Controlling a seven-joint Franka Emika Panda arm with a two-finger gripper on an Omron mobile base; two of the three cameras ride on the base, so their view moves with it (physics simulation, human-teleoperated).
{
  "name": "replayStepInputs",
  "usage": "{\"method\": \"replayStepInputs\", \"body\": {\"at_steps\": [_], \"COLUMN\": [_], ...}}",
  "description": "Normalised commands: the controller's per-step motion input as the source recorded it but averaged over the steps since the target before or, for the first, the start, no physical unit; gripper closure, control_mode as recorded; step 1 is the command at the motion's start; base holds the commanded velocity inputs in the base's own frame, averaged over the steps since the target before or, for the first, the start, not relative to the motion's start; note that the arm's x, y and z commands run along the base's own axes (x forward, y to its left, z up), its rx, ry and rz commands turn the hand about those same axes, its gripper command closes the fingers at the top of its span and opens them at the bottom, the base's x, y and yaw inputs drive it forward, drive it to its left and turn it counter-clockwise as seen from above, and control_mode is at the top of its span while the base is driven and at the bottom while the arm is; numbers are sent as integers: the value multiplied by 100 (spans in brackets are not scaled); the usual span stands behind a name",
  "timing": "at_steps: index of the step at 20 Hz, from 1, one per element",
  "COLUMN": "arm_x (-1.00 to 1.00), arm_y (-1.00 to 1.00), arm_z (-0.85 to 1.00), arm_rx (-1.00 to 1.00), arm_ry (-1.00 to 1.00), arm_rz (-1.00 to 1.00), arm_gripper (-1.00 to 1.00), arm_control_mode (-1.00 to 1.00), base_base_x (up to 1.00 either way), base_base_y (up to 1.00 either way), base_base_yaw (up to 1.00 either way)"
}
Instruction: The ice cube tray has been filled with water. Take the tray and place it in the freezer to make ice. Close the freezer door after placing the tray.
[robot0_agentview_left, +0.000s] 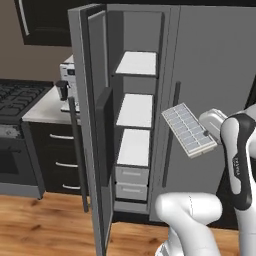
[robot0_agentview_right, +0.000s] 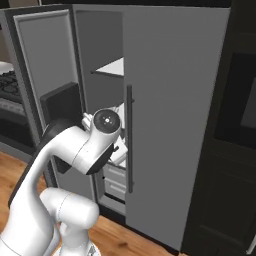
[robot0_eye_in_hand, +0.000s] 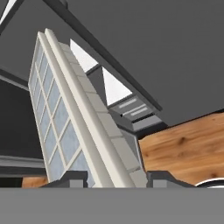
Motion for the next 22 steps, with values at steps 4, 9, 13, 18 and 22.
{"method": "replayStepInputs", "body": {"at_steps": [4,9,13,18,22], "arm_x": [0,0,0,0,0], "arm_y": [0,0,0,0,0], "arm_z": [0,0,0,0,0], "arm_rx": [0,0,0,0,0], "arm_ry": [0,0,0,0,0], "arm_rz": [0,0,0,0,0], "arm_gripper": [100,100,100,100,100], "arm_control_mode": [100,100,100,100,100], "base_base_x": [50,51,56,27,18], "base_base_y": [10,5,29,52,42], "base_base_yaw": [0,0,0,0,0]}}
